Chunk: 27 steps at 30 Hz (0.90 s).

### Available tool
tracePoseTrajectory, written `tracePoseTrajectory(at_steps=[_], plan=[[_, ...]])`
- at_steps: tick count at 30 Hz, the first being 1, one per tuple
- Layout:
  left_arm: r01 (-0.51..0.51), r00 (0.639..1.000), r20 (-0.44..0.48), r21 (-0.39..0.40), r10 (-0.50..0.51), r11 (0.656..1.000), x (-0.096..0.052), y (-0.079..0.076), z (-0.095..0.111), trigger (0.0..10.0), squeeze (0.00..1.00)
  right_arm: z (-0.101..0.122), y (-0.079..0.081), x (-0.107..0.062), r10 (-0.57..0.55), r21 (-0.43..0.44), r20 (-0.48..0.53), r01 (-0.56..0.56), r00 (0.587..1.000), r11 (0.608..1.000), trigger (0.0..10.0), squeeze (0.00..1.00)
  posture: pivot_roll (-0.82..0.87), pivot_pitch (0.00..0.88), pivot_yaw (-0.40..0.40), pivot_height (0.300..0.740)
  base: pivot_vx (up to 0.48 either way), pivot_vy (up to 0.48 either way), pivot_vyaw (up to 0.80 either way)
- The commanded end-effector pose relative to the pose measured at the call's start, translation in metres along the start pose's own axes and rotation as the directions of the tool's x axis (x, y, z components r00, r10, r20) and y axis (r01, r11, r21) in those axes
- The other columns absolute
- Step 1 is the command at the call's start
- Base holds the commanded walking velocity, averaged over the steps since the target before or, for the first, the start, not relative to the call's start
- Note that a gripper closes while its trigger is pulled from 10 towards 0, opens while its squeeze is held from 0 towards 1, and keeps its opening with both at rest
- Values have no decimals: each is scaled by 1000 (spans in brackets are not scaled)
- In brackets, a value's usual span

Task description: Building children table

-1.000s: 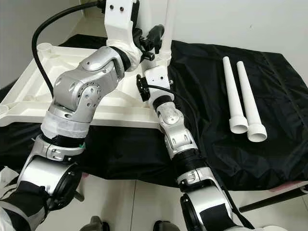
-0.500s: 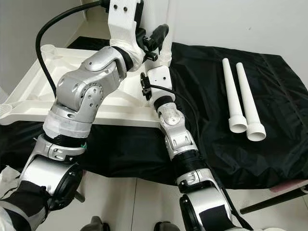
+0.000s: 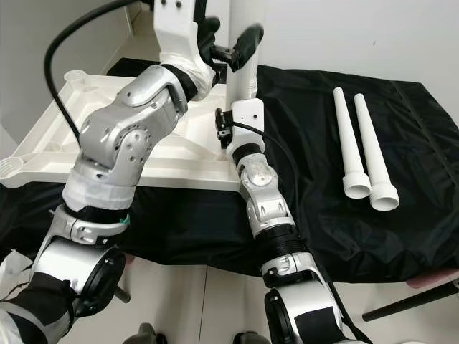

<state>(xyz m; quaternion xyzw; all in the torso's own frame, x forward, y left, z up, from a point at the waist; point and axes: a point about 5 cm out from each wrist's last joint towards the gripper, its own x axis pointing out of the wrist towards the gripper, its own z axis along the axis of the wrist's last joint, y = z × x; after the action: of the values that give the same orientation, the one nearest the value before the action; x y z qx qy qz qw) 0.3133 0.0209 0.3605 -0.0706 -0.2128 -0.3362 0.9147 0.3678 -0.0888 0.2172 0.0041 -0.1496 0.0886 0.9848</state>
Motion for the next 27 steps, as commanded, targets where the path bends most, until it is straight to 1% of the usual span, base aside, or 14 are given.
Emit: tracePoseTrajectory(at_steps=[1,7,11,12,13,17,18,19,20,21,22,23,25,27], plan=[[78,996,34,-7,-78,997,-6,-2,3,10000,0,-7,-7,-4,-33,35,-35,35,999,999,10000,0,-14,19,29,740,0,0,0],[42,998,38,-1,-42,999,-10,6,1,10000,0,-10,-15,-6,-42,43,-48,44,998,998,10000,0,-1,16,17,740,0,0,0],[-60,997,47,47,58,997,-21,26,-2,10000,0,-12,-25,-9,-59,44,-60,62,996,997,10000,0,7,15,18,740,0,0,0],[-60,997,47,47,58,997,-21,26,-2,10000,0,-12,-25,-9,-59,44,-60,62,996,997,10000,0,7,15,18,740,0,0,0],[-104,994,36,67,102,992,-26,34,-6,10000,0,-13,-28,-10,-63,42,-61,65,996,997,10000,0,3,15,24,740,0,0,0],[-143,990,7,80,143,986,-35,43,-14,10000,0,-12,-29,-11,-62,37,-62,64,996,997,10000,0,-7,18,29,740,0,0,0],[-160,987,-2,138,162,977,-42,47,-22,10000,0,-12,-30,-12,-53,26,-58,55,997,998,10000,0,-16,18,32,740,0,0,0],[-160,987,-2,138,162,977,-42,47,-22,10000,0,-12,-30,-12,-53,26,-58,55,997,998,10000,0,-16,18,32,740,0,0,0],[-167,982,-53,173,179,971,-49,49,-37,10000,0,-12,-30,-14,-49,9,-52,49,997,999,10000,0,-25,22,40,740,0,0,0],[-167,982,-53,173,179,971,-49,49,-37,10000,0,-12,-30,-14,-49,9,-52,49,997,999,10000,0,-25,22,40,740,0,0,0],[-165,969,-147,221,200,961,-63,49,-64,10000,0,-13,-33,-18,-42,-29,-41,41,998,999,10000,0,-34,29,45,740,0,0,0],[-165,969,-147,221,200,961,-63,49,-64,10000,0,-13,-33,-18,-42,-29,-41,41,998,999,10000,0,-34,29,45,740,0,0,0],[-162,948,-234,228,216,960,-73,49,-83,10000,0,-16,-35,-22,-44,-25,-56,42,998,999,10000,0,-37,37,48,740,0,0,0],[-158,936,-273,233,220,960,-76,49,-90,10000,0,-18,-35,-24,-48,-20,-63,47,997,999,10000,0,-37,37,48,740,0,0,0]])
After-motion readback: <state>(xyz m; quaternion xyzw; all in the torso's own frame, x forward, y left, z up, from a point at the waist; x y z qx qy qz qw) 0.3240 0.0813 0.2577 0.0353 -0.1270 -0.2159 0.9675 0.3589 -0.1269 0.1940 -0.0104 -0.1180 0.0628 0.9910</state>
